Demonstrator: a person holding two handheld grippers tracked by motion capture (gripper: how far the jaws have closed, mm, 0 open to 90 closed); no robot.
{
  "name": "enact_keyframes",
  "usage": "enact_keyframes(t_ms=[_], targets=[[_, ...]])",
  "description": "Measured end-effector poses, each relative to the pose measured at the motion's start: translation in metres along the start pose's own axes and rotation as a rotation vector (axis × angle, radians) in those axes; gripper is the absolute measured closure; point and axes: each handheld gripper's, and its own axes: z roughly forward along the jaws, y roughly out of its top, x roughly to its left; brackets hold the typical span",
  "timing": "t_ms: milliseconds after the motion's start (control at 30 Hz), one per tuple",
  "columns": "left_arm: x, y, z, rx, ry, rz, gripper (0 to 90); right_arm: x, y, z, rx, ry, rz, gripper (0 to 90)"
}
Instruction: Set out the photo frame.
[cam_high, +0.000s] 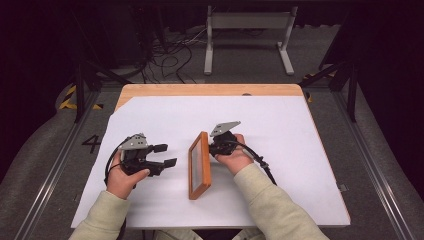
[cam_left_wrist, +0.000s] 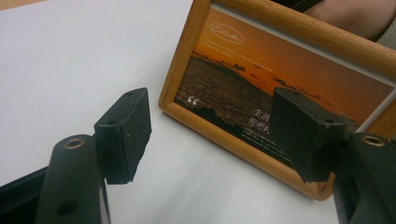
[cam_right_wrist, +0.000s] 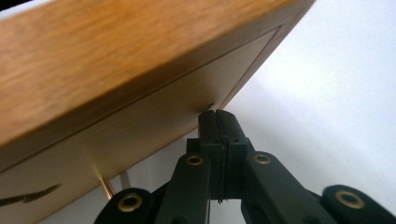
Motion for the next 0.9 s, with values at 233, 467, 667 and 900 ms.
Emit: enact_keyframes(t_ms=[233,467,667,900], targets=[[0.003,0.001,0.000,-0.007,0.004,-0.006,30.0,-0.001,-0.001,-0.008,0.007,-0.046,0.043,79.6],[0.006,0.000,-0.002,-0.012,0.021,-0.023,29.2,0.000,-0.003,-0.034,0.021,-0.102,0.054,62.4],[0.007,-0.001,-0.004,-0.006,0.035,-0.034,29.1,0.006,0.000,-0.058,0.063,-0.106,0.084,54.8],[0.006,0.000,-0.004,0.000,0.047,-0.028,29.2,0.018,0.012,-0.081,0.084,-0.062,0.166,52.4]])
